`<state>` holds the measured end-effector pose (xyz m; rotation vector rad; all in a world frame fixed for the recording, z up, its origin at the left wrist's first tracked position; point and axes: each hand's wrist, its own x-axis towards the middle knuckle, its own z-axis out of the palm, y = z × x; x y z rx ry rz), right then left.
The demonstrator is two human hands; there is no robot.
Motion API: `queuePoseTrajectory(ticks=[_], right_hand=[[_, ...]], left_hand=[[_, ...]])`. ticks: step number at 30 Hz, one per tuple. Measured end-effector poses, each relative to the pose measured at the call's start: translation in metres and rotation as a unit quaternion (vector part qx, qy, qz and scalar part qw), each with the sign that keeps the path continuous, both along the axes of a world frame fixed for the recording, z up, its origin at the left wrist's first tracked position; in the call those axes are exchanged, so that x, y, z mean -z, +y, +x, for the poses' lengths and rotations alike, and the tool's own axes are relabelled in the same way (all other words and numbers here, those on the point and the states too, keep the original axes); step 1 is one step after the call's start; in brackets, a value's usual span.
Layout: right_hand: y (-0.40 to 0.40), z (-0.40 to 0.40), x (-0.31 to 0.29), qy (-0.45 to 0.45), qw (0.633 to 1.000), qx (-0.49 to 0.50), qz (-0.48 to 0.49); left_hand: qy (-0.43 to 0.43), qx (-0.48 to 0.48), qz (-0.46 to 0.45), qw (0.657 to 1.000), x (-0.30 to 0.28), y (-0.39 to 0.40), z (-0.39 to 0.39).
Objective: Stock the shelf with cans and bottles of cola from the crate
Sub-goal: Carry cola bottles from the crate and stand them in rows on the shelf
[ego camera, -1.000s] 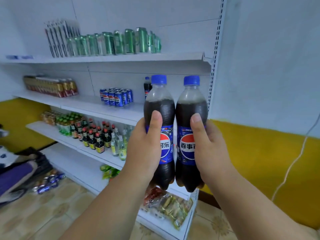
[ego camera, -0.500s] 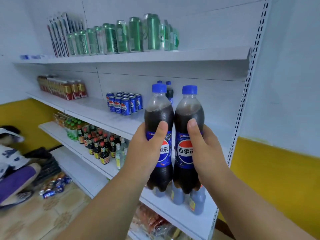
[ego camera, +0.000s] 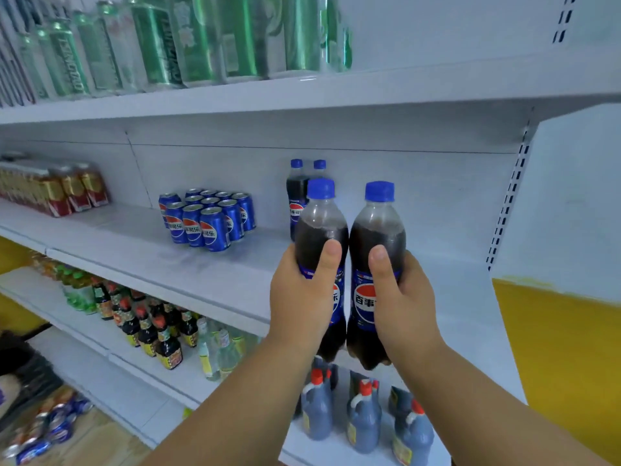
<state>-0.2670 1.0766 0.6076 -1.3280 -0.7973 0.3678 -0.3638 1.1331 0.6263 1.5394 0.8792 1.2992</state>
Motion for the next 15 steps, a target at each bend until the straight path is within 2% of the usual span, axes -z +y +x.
queuePoseTrajectory(ticks=[8, 15], right_hand=[[0.072, 0.007, 0.02, -0.003, 0.989, 0.149, -0.026], [0.107, 0.016, 0.037, -0.013, 0.981, 0.194, -0.028]], left_hand=[[0.013, 0.123, -0.004, 0.992, 0.025, 0.096, 0.027], [-0.005, 0.155, 0.001, 0.988, 0.043, 0.137, 0.042]])
